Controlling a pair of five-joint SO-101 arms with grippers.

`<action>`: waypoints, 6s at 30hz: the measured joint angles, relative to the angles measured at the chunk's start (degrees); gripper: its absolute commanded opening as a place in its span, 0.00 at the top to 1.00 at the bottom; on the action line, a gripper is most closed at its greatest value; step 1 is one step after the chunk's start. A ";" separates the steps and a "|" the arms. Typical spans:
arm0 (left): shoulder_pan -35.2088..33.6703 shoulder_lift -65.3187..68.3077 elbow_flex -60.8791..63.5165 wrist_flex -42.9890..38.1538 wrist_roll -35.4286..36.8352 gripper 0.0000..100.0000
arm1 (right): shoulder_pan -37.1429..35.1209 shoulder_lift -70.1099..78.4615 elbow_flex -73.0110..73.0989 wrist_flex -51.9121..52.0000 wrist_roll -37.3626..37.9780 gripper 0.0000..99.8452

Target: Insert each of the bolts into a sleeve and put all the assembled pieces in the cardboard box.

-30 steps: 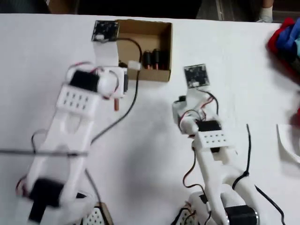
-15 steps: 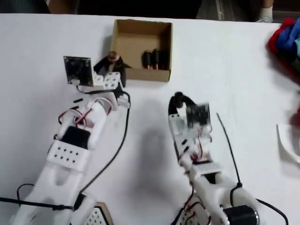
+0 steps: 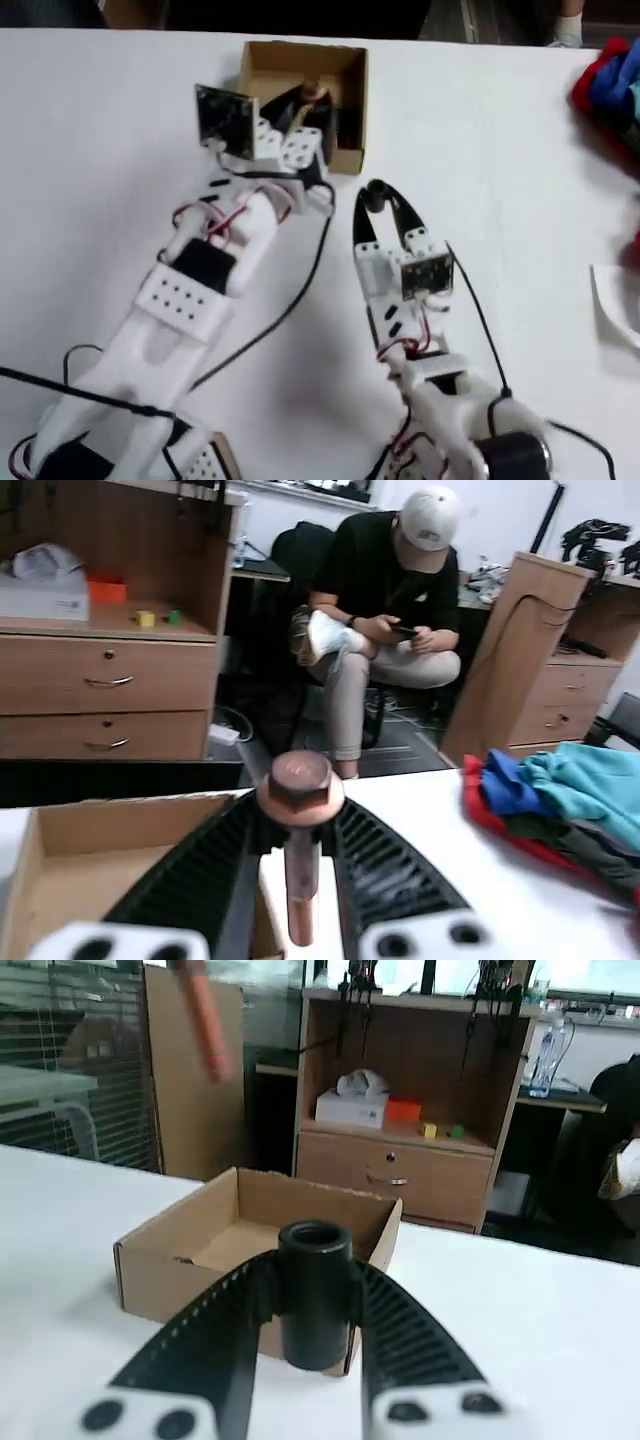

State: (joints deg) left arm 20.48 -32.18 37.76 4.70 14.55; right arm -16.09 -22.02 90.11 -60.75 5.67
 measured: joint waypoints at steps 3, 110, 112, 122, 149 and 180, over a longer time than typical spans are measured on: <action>2.20 0.00 -0.44 0.26 0.00 0.97 | 1.05 8.88 -4.40 -2.90 0.00 0.98; -6.68 -26.37 13.71 25.41 -11.34 0.70 | -1.32 30.59 -5.63 -30.77 7.30 0.98; -7.56 -28.75 18.29 27.25 -11.34 0.70 | -1.32 30.59 -5.63 -30.77 7.30 0.98; -14.33 -37.89 32.44 23.56 -11.34 0.93 | -1.41 30.59 -5.71 -27.16 7.30 0.98; -37.19 8.79 14.59 18.37 -11.34 0.97 | -2.37 15.74 -37.71 32.79 7.30 0.98; -36.13 22.95 13.36 14.24 -11.34 0.97 | -7.47 47.03 -108.13 96.88 7.38 0.98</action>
State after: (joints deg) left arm -15.65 -9.23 51.12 18.95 3.21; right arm -23.56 25.01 -18.02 36.13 13.05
